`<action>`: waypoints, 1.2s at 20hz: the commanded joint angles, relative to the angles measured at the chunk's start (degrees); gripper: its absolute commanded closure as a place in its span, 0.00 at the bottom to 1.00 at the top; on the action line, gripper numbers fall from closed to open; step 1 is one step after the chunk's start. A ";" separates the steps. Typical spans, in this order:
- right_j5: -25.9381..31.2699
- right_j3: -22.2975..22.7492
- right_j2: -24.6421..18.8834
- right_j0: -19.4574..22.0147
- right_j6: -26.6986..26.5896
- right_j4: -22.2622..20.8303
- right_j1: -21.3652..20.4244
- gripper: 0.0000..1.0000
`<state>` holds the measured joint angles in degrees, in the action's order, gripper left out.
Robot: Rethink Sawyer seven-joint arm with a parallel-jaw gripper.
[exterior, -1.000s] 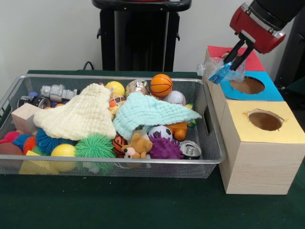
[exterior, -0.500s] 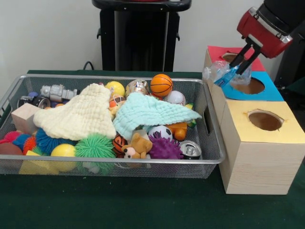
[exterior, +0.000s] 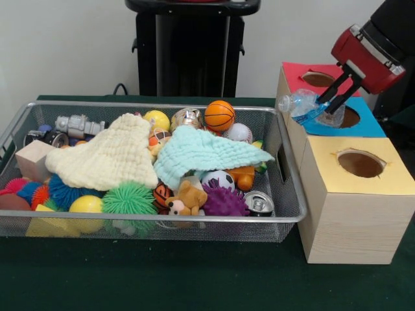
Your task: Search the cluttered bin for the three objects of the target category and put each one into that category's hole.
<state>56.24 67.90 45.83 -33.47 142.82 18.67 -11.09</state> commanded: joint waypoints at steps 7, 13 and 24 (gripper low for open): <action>6.11 -5.34 -2.85 0.46 21.04 2.73 8.77 1.00; 8.44 -6.66 -2.13 0.48 22.12 3.02 9.00 1.00; 9.64 -7.15 -2.19 0.49 23.03 3.83 9.17 0.00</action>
<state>62.18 62.21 49.06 -34.38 147.42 19.40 -6.55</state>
